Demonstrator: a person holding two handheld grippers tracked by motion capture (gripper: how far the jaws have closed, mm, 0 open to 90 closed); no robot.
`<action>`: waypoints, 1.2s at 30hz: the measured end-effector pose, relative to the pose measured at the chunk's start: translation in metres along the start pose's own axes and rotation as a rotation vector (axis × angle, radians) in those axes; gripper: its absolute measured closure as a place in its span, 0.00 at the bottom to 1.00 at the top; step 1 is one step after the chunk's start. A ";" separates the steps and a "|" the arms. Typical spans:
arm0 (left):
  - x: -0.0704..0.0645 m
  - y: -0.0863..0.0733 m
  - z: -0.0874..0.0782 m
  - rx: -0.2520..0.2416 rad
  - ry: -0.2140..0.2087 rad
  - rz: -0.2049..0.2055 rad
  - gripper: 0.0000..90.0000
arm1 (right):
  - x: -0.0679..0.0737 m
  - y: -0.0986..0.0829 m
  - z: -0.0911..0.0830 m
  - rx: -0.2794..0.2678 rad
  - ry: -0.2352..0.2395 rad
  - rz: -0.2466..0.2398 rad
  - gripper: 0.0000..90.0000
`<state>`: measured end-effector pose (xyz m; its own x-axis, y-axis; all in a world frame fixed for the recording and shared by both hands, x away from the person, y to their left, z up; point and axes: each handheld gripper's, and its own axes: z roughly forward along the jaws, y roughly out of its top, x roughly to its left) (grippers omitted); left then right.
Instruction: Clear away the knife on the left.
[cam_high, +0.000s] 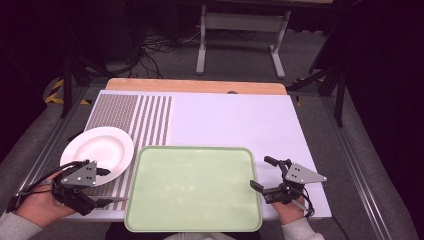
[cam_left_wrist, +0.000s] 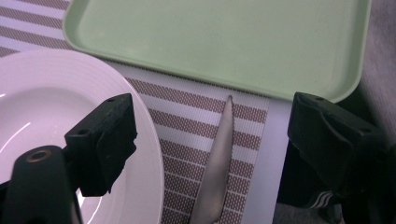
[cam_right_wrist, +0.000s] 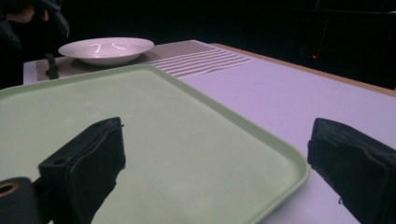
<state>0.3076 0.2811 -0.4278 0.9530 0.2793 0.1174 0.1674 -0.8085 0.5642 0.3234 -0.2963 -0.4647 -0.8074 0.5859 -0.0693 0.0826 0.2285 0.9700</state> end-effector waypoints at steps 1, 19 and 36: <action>0.000 -0.001 0.001 0.010 -0.003 0.003 0.19 | 0.000 0.000 0.000 -0.001 0.000 -0.001 0.05; 0.003 -0.014 0.006 0.229 -0.027 0.029 0.31 | -0.001 -0.001 0.001 0.005 0.006 0.002 0.05; -0.002 -0.025 0.006 0.365 -0.024 0.102 0.43 | -0.001 -0.001 0.002 0.009 0.014 0.006 0.05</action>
<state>0.3026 0.2977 -0.4468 0.9743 0.1794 0.1363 0.1464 -0.9640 0.2221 0.3251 -0.2953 -0.4662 -0.8147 0.5767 -0.0598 0.0929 0.2315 0.9684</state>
